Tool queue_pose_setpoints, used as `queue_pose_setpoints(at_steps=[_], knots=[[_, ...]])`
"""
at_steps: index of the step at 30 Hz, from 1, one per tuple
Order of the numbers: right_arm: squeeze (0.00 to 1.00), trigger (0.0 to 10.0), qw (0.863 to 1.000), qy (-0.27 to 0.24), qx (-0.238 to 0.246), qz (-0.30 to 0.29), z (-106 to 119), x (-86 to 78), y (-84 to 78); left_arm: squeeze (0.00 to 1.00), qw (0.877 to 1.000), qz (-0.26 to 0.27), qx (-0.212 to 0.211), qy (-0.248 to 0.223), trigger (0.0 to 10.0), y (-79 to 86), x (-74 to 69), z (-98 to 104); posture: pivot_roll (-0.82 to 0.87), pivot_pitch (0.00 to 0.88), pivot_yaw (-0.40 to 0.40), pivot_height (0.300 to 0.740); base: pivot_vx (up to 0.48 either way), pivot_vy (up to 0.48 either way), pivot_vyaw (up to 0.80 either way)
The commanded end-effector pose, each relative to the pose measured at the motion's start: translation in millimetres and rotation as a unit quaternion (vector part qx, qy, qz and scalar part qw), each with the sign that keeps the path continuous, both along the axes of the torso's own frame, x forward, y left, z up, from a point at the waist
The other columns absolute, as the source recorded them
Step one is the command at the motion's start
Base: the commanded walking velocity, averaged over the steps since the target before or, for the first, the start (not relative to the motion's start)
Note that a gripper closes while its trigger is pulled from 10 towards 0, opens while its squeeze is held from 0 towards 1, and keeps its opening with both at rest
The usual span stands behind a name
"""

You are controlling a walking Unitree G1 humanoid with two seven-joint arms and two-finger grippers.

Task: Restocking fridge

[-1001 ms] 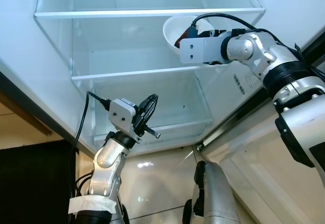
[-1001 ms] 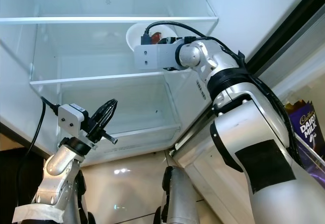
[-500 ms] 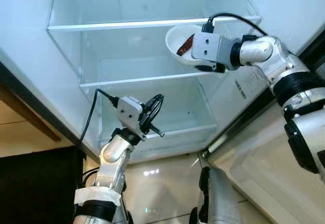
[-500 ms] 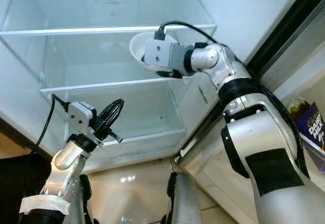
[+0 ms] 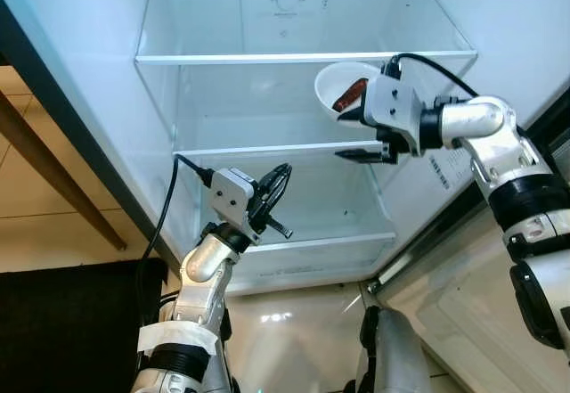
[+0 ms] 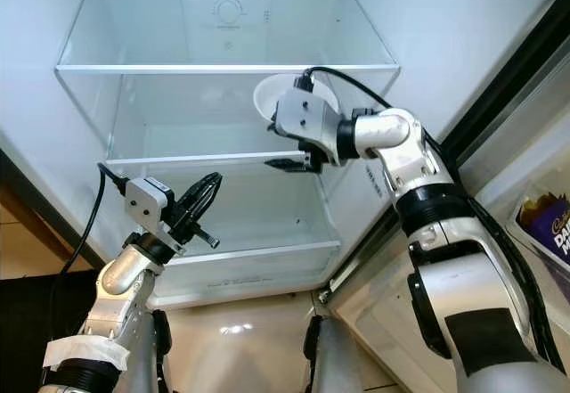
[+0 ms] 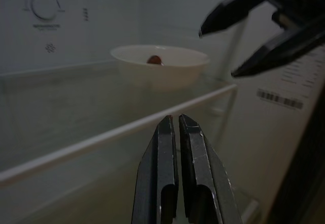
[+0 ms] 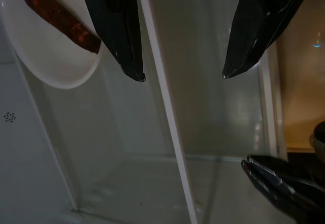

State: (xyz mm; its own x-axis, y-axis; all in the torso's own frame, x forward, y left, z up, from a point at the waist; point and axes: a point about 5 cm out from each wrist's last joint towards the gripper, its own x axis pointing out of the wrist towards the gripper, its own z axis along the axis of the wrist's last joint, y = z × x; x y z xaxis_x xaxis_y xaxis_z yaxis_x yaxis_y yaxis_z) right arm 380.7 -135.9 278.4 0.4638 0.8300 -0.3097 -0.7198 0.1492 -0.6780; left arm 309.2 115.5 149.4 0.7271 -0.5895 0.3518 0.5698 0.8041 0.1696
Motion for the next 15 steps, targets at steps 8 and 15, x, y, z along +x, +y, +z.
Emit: queue_pose_setpoints(at_steps=[8, 15], knots=[[0.0, 10.0, 0.982, 0.041, 0.182, -0.017, -2.8, -21.8, -19.2, 0.0, 1.0, -0.013, -0.003, 0.003, 10.0, -7.2, 0.0, -5.0, 0.03, 0.133, -0.062, 0.475, 0.0, 0.0, 0.0], [0.0, 10.0, 0.922, 0.076, 0.372, -0.079, -11.3, -29.8, -11.8, 0.0, 1.0, -0.018, -0.004, 0.003, 10.0, -9.2, 1.4, -7.0, 0.01, 0.13, -0.059, 0.475, 0.0, 0.0, 0.0]])
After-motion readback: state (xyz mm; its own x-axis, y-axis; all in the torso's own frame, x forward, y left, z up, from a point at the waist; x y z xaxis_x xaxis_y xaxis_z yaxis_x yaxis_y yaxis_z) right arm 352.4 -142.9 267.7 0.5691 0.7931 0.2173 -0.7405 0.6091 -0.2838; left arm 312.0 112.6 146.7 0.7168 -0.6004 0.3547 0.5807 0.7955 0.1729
